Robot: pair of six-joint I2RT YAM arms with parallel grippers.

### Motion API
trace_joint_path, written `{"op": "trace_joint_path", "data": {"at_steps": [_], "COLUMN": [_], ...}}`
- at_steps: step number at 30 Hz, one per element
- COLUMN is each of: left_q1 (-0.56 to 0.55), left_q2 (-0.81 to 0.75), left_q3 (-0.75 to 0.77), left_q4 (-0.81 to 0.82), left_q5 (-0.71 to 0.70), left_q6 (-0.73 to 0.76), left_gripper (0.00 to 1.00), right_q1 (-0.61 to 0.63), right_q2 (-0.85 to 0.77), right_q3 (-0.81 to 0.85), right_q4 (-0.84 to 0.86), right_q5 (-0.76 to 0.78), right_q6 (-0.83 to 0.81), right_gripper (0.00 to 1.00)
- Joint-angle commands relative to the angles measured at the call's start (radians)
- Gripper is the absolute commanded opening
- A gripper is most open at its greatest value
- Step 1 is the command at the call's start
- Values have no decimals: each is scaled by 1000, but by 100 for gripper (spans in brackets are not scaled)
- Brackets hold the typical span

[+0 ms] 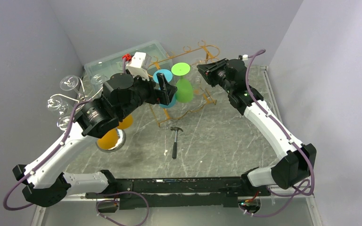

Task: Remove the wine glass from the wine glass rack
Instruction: Pick up the wine glass from the wine rack.

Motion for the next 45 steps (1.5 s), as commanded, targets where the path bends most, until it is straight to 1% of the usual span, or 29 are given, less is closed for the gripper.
{"op": "trace_joint_path", "data": {"at_steps": [1,6,10,15,16,39,42,45], "left_q1": [-1,-1,-2,-1,-1,0,2,4], "left_q2": [-15,-7,-19,-31,-32,-34,-35,-37], "left_q3": [10,30,15,-4,-6,-34,-36,-38], "left_q4": [39,15,28,37,43,78,79,79], "left_q5": [-25,-31,-37,-47,-49,-66,-65,-67], "left_q6": [-11,-12,-13,-11,-10,-21,-21,-22], "left_gripper": [100,99,100,100,99,100,100,100], "right_q1": [8,7,8,9,9,8,7,9], "right_q2": [-10,-23,-15,-19,-20,-43,-44,-43], "right_q3": [27,0,4,5,7,12,13,22], "right_q4": [61,70,67,68,66,76,68,58], "right_q5": [46,65,61,64,65,63,73,82], "right_q6": [16,22,20,27,28,50,47,41], "right_gripper": [22,15,10,0,0,0,11,17]}}
